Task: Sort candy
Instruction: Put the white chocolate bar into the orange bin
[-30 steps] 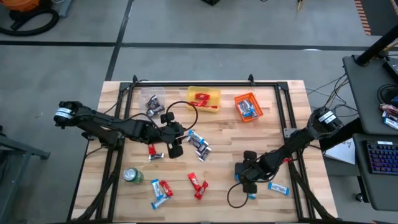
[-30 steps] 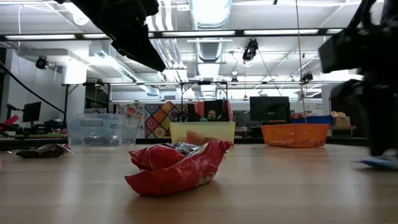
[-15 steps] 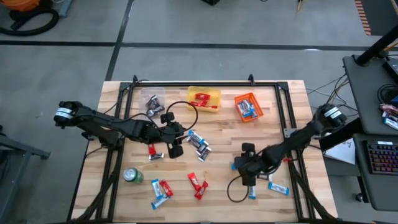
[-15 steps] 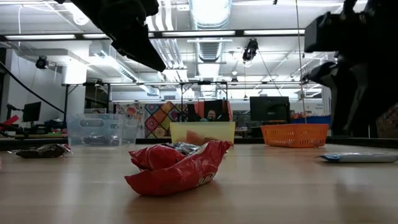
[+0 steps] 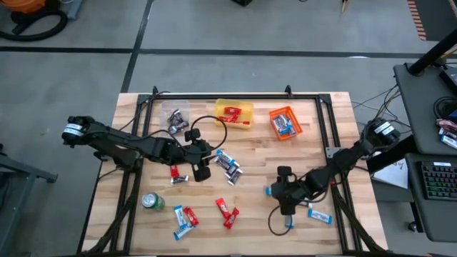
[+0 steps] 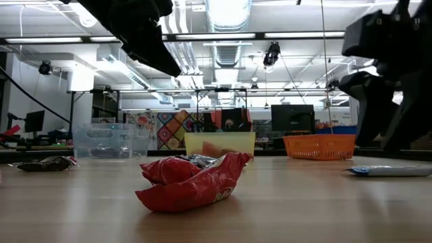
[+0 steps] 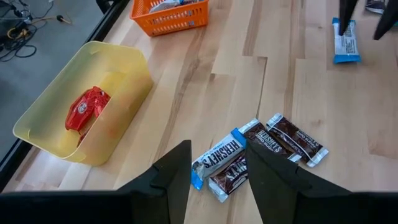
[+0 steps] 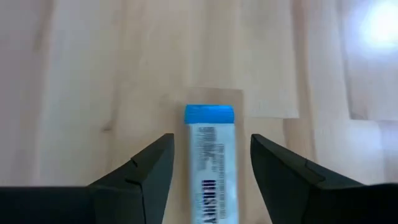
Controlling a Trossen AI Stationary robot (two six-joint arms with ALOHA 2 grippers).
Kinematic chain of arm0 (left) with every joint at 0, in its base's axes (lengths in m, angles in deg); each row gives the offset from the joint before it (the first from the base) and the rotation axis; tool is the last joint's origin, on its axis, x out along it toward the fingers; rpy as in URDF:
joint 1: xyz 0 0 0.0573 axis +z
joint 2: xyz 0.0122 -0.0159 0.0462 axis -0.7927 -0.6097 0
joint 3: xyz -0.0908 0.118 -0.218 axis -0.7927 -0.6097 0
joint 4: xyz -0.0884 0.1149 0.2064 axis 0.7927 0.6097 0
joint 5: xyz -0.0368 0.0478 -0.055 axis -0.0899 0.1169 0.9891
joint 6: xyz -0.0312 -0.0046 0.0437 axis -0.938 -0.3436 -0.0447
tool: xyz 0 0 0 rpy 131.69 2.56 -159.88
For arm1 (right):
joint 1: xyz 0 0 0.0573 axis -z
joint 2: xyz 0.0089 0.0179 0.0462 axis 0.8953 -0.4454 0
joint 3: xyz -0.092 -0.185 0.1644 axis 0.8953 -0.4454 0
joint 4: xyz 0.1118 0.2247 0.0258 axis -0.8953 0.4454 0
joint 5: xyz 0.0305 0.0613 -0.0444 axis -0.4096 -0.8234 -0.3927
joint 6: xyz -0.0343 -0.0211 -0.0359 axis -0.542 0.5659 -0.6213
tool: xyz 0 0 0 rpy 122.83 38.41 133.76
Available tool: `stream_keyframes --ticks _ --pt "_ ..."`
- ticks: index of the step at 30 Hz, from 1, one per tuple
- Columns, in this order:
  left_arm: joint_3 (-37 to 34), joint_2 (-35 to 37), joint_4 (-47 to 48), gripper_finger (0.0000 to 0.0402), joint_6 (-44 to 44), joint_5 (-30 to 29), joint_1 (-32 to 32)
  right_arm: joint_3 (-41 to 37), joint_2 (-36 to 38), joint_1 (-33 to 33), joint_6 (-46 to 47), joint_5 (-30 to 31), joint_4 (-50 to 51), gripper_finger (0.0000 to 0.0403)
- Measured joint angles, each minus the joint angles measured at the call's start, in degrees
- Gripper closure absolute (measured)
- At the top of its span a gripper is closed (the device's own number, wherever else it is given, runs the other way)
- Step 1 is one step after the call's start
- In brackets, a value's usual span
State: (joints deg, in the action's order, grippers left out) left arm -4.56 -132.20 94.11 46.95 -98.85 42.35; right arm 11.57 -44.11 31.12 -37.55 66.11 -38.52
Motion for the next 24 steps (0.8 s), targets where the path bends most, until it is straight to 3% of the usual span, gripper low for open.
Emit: stream_keyframes --ticks 5,16,24 --pt "0.00 0.00 -0.48 0.0267 0.02 0.00 0.00 -6.03 0.12 -1.97 2.08 4.23 -6.37 0.0202" --pt "-0.02 -0.02 -1.74 0.0267 0.02 0.00 0.01 -17.51 0.29 -1.67 4.84 5.34 -23.32 0.0204" --pt "-0.02 -0.02 -2.08 0.0267 0.02 0.00 0.00 -23.07 0.21 -1.44 4.66 5.04 -35.13 0.0281"
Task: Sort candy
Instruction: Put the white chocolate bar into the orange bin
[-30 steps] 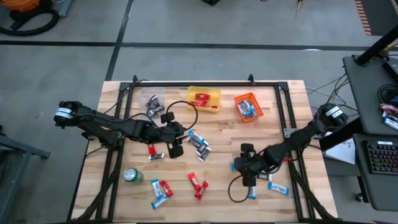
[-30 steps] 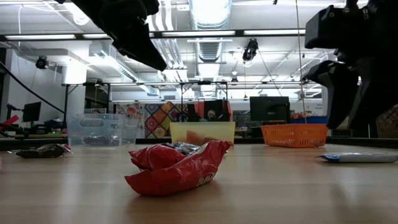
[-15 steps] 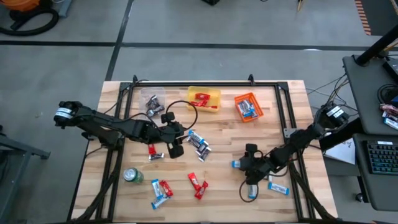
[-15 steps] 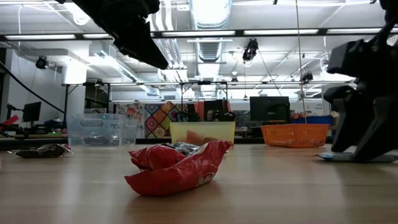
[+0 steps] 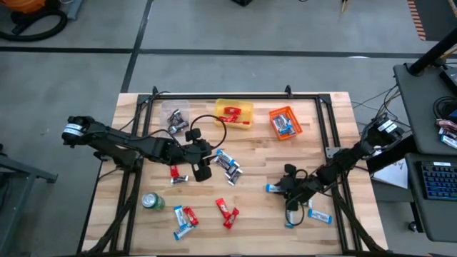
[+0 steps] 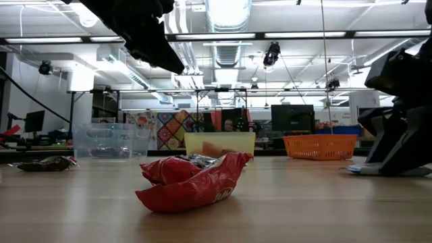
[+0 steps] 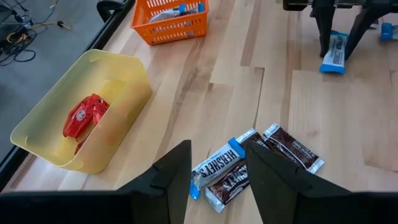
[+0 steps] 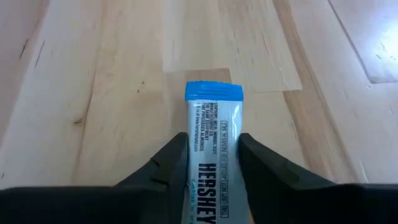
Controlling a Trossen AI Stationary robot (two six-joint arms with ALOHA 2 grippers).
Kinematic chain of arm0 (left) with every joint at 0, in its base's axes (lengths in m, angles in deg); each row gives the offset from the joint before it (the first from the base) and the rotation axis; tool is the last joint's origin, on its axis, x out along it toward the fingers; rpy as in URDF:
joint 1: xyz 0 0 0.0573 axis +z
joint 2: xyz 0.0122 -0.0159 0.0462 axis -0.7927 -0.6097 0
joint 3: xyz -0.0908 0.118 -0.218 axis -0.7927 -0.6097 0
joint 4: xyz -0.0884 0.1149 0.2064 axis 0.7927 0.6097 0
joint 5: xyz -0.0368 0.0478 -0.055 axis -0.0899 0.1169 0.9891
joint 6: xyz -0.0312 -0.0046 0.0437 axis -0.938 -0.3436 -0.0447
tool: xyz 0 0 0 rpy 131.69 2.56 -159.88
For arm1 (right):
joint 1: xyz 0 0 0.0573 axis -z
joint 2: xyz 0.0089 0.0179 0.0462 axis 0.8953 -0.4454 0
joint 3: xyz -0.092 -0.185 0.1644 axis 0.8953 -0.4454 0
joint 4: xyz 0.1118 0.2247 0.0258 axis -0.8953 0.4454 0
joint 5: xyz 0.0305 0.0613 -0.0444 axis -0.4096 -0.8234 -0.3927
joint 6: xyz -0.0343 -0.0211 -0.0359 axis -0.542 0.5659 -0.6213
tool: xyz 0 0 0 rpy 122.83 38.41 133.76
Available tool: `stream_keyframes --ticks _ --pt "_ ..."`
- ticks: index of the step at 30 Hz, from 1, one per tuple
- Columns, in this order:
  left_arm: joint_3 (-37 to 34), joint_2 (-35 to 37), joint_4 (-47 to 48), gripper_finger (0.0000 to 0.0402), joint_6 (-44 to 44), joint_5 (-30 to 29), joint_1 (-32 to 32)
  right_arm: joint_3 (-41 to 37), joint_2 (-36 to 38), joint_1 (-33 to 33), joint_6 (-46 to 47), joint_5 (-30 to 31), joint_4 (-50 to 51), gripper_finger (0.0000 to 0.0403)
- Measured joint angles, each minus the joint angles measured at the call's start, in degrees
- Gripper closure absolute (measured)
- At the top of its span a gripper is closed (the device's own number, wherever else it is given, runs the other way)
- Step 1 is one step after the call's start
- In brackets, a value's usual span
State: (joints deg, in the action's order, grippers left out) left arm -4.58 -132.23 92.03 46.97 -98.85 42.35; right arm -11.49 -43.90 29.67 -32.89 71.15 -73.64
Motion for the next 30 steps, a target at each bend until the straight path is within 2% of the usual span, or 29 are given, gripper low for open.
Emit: stream_keyframes --ticks 5,11,15,21,25,30 --pt "0.00 0.00 0.00 0.0267 0.02 0.00 0.00 0.26 -0.04 0.01 -0.67 0.39 0.12 0.0318" --pt "0.00 0.00 0.00 0.0267 0.34 0.00 0.02 2.06 1.87 0.68 -0.83 0.75 2.16 0.0310" --pt "0.00 0.00 -1.09 0.0267 1.34 0.00 0.02 5.24 6.29 4.32 -0.80 1.70 6.65 0.0310" --pt "0.23 0.00 -2.42 0.0267 2.67 0.00 0.02 12.09 14.37 14.82 -1.53 1.94 19.16 0.0314" --pt "0.39 0.00 -2.60 0.0267 2.75 0.00 0.02 16.79 18.10 24.96 -0.18 2.13 30.68 0.0314" --pt "0.42 0.00 -2.40 0.0267 2.75 0.01 0.02 20.42 20.20 38.90 -0.63 2.08 39.20 0.0314"
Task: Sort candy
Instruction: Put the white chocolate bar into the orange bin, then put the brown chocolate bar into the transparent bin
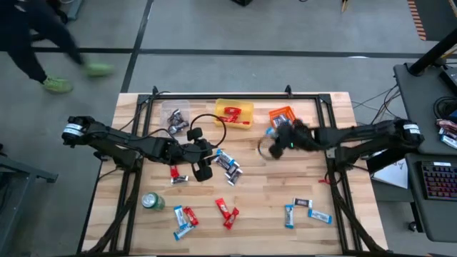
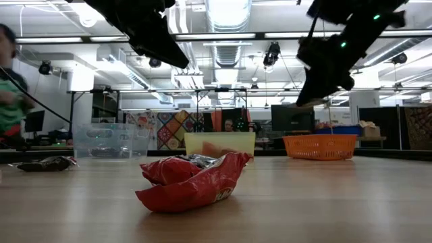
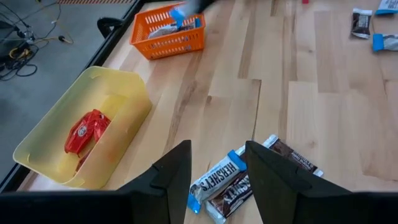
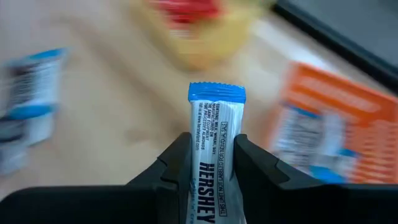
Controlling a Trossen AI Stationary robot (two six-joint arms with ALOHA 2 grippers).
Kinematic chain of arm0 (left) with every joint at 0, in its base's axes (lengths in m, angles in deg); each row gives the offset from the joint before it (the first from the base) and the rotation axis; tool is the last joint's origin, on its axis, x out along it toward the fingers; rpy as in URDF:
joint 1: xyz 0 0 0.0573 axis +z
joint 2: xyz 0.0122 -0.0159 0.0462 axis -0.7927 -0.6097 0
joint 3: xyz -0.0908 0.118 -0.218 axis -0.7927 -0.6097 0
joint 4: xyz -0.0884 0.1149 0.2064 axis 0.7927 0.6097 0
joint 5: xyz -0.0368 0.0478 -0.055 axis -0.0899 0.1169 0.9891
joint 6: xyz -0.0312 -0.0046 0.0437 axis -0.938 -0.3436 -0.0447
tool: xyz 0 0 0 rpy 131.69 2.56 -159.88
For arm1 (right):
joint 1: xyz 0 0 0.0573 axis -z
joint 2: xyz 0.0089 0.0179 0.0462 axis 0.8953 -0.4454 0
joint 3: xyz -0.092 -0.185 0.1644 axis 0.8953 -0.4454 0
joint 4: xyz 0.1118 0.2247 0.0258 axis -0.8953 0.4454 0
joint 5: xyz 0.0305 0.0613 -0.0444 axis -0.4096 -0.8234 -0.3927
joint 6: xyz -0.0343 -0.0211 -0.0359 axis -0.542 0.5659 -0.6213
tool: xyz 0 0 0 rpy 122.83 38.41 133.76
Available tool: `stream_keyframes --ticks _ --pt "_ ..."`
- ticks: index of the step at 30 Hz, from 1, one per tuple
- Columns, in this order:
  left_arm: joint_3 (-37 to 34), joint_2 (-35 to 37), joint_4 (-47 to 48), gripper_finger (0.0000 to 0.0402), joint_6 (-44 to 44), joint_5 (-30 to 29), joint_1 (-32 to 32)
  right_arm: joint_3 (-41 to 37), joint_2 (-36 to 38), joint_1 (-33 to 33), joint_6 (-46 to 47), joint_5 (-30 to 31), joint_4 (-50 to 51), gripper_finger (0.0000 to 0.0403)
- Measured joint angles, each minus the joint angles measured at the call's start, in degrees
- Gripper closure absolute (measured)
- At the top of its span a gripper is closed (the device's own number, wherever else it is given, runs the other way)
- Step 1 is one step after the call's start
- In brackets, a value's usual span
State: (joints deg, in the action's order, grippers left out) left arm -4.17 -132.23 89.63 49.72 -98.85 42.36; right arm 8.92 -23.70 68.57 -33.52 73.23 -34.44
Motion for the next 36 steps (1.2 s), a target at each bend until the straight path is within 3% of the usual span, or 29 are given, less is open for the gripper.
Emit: stream_keyframes --ticks 5,10,22,36 --pt "0.00 0.00 -0.02 0.0267 0.00 -0.01 -0.01 0.04 -0.71 13.18 -1.48 -1.55 2.86 0.0316" --pt "0.00 0.00 -0.02 0.0267 0.00 0.02 -0.02 -0.76 -3.35 19.99 -3.46 -7.48 0.64 0.0303" --pt "-0.02 0.00 -0.02 0.0267 -0.42 0.02 0.01 -0.81 -5.92 21.16 -3.56 -7.18 -3.08 0.0205" --pt "-0.24 0.02 0.93 0.0267 -4.35 2.98 -0.02 0.91 -2.70 17.89 -3.88 -14.03 -3.56 0.0202"
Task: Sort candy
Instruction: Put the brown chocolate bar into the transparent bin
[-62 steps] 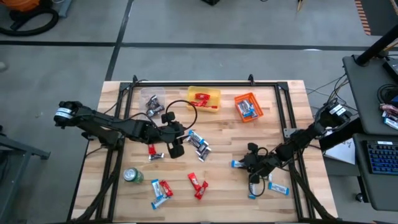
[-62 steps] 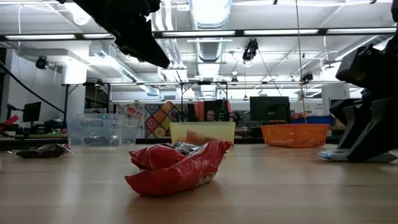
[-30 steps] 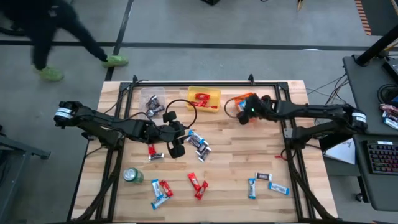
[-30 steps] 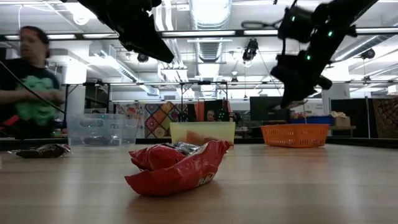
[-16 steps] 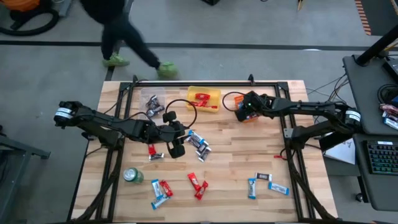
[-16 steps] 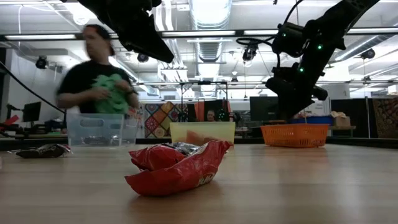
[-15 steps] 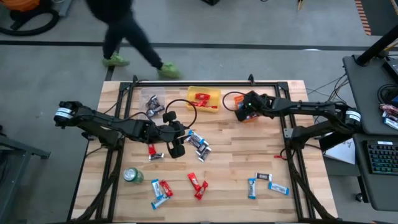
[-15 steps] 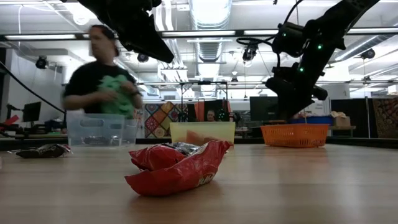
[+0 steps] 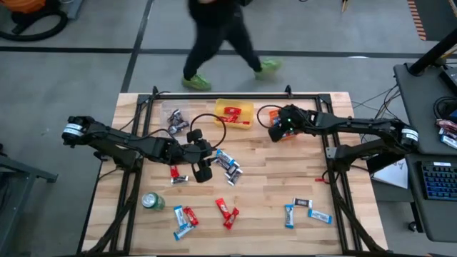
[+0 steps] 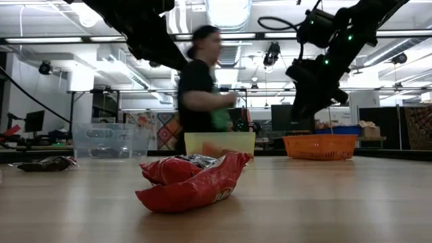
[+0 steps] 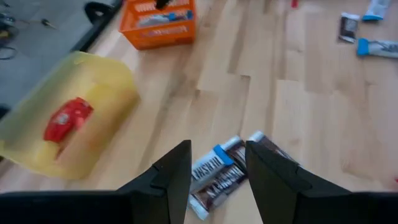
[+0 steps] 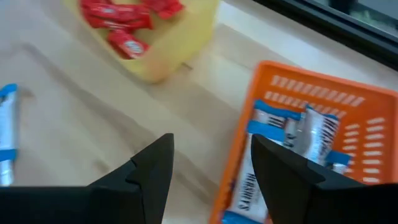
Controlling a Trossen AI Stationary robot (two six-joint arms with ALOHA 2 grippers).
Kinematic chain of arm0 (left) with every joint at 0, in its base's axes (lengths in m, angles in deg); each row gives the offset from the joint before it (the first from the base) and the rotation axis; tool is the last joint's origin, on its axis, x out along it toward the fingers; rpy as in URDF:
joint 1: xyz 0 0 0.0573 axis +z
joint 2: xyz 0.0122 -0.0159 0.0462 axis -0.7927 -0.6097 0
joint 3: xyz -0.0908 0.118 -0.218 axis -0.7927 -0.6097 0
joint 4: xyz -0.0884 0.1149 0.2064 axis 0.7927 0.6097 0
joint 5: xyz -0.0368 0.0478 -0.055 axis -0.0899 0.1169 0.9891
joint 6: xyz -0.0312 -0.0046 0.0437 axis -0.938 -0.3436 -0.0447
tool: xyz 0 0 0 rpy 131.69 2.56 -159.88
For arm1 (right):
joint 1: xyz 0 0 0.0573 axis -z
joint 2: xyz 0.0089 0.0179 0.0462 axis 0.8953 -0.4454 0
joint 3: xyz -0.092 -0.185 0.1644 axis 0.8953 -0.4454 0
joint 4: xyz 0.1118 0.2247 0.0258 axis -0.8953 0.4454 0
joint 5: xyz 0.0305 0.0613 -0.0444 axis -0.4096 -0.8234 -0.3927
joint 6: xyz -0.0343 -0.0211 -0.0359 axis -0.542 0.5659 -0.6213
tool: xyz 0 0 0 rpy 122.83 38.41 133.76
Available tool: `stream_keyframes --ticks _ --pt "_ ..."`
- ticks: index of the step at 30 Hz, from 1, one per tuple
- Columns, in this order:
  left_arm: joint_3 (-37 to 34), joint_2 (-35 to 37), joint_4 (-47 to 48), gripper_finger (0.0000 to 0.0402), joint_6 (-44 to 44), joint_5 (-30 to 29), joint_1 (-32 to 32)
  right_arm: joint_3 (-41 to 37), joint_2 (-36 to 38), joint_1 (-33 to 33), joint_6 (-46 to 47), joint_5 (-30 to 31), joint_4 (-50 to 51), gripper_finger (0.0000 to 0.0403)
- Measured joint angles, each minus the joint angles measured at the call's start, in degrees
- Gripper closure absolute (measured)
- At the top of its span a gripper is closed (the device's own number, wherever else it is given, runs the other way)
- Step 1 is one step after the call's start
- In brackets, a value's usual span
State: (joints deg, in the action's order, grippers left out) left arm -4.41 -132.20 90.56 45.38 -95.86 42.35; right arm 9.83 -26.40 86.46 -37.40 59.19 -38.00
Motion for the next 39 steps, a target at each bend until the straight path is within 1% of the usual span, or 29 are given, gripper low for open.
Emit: stream_keyframes --ticks 4,7,12,17,22,27,33,37,39 --pt "-0.02 0.00 1.45 0.0267 -2.34 3.62 0.00 0.45 0.95 -2.84 -0.04 -0.16 -0.28 0.0202" --pt "-0.02 0.01 3.27 0.0267 -5.51 4.10 0.00 0.56 1.49 -4.96 -0.04 -0.14 -0.33 0.0202" --pt "-0.02 0.02 14.05 0.0267 -11.05 11.10 -0.04 0.56 1.85 -7.72 -0.04 -0.14 -0.42 0.0202" --pt "-0.04 0.02 25.81 0.0267 -21.93 11.61 -0.02 0.56 1.85 -9.30 -0.04 0.22 -0.62 0.0202" --pt "-0.04 -2.47 31.59 0.0266 -29.01 14.96 -0.42 0.56 1.85 -9.39 -0.04 0.34 -1.88 0.0202" --pt "0.14 -8.24 34.52 0.0252 -30.25 16.92 -1.86 0.56 1.85 -9.41 -0.04 0.32 -2.86 0.0202" --pt "1.64 -14.96 37.75 0.0229 -28.76 17.01 -2.28 0.56 1.85 -9.41 -0.04 0.32 -3.06 0.0202" --pt "2.67 -17.38 39.34 0.0219 -26.80 17.41 -2.99 0.56 1.85 -9.41 -0.02 0.32 -3.05 0.0202" --pt "3.17 -17.86 40.08 0.0218 -25.79 18.51 -3.43 0.56 1.85 -9.41 -0.02 0.32 -3.03 0.0202"
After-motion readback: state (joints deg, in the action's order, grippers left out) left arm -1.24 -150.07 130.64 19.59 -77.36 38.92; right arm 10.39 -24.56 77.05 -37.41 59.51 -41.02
